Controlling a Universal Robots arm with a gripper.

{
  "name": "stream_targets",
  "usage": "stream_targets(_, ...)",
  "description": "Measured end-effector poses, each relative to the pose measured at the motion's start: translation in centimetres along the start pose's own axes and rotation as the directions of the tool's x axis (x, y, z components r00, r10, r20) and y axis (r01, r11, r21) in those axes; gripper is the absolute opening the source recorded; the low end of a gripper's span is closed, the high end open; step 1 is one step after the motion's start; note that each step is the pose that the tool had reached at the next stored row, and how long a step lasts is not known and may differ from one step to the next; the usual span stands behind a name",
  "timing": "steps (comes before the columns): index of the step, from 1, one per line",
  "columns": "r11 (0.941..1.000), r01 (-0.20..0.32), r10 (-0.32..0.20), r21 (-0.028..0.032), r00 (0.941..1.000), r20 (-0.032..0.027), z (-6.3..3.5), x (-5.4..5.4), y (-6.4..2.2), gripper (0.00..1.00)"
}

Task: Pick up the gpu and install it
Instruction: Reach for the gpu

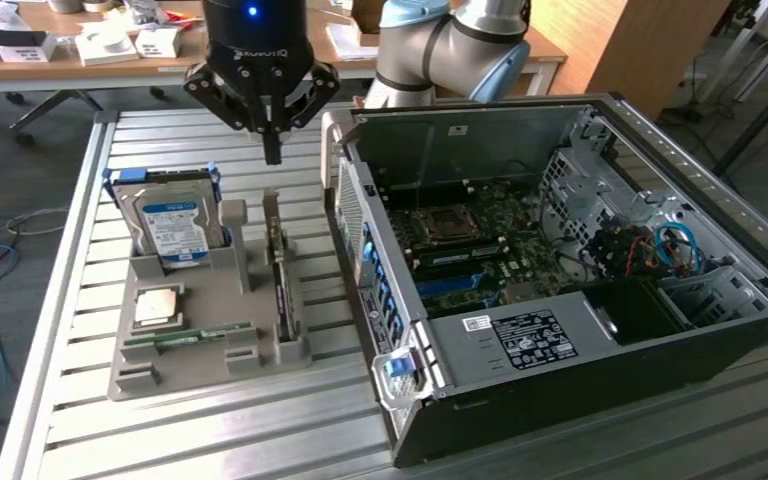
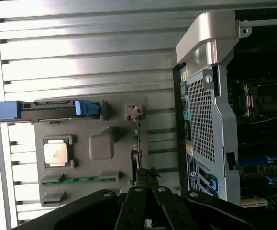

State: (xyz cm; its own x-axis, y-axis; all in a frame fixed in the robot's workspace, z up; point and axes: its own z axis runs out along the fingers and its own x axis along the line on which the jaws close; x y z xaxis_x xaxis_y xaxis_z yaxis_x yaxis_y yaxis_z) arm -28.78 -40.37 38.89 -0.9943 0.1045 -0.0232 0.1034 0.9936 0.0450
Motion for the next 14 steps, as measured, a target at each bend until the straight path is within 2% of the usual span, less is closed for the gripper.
stream_targets(14, 1.0, 0.0, 0.0, -0.0001, 1.0, 0.0001, -0.14, -0.3, -3.25, 0.11)
